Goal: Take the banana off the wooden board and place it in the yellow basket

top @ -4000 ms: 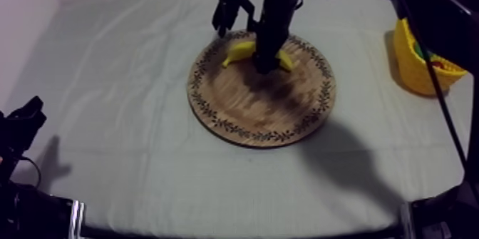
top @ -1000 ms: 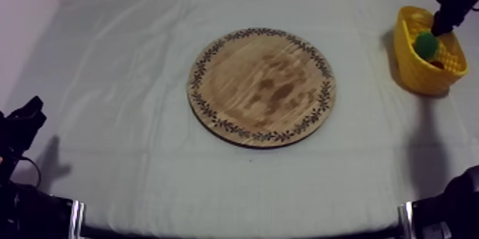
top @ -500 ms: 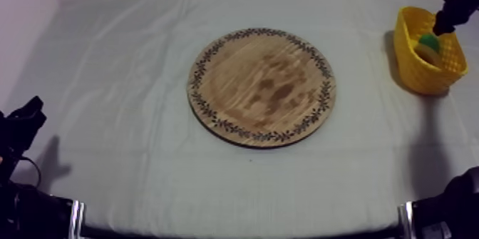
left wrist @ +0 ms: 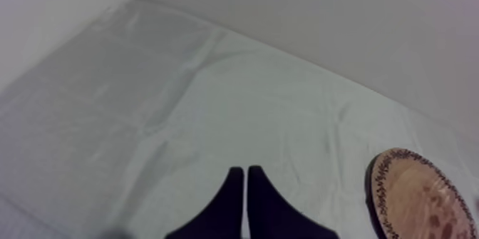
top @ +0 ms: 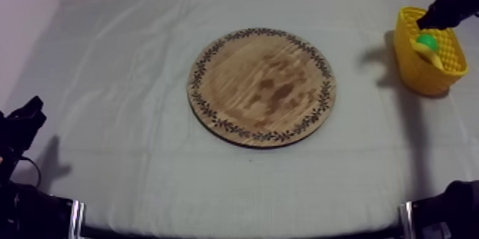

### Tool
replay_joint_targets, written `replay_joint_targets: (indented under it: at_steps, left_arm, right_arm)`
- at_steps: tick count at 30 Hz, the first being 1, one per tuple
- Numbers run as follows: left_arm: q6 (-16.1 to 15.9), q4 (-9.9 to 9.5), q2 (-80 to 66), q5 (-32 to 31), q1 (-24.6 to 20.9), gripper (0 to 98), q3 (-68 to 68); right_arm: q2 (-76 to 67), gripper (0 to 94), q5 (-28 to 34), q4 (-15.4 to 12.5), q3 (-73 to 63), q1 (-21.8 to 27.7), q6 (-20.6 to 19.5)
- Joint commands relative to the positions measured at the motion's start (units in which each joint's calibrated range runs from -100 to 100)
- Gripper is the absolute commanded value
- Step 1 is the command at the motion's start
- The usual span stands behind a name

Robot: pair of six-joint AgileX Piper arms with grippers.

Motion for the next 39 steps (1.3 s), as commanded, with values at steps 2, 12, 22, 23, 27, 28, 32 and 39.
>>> replay_joint_targets:
  at_steps: [2,12,22,23,27,28,32,39]
  left_arm:
    - [0.0,0.01,0.0,0.0,0.0,0.1,0.0]
    - [0.0,0.01,0.0,0.0,0.0,0.1,0.0]
    - [0.0,0.01,0.0,0.0,0.0,0.1,0.0]
    - [0.0,0.01,0.0,0.0,0.0,0.1,0.0]
    - [0.0,0.01,0.0,0.0,0.0,0.1,0.0]
    - [0.0,0.01,0.0,0.0,0.0,0.1,0.0]
    - [0.0,0.01,0.0,0.0,0.0,0.1,0.0]
    - [0.0,0.01,0.0,0.0,0.0,0.1,0.0]
  right_arm:
    - [-15.4,0.8,-1.1,-1.1,11.7,-1.6,-1.0]
    - [-46.7,0.7,-0.8,-3.7,30.2,-1.3,0.2]
    - [-71.6,0.9,4.5,-2.2,43.2,-5.7,-3.2]
    - [-73.8,1.1,4.5,-2.2,44.5,-5.9,-3.6]
    - [-81.2,3.1,4.4,-2.1,47.8,-6.3,-6.0]
    - [-83.0,3.5,4.4,-2.1,48.5,-6.3,-6.4]
    - [-87.8,4.6,4.0,-2.6,51.3,-6.2,-7.5]
    - [-89.2,7.9,0.9,-3.7,57.6,-5.9,-8.5]
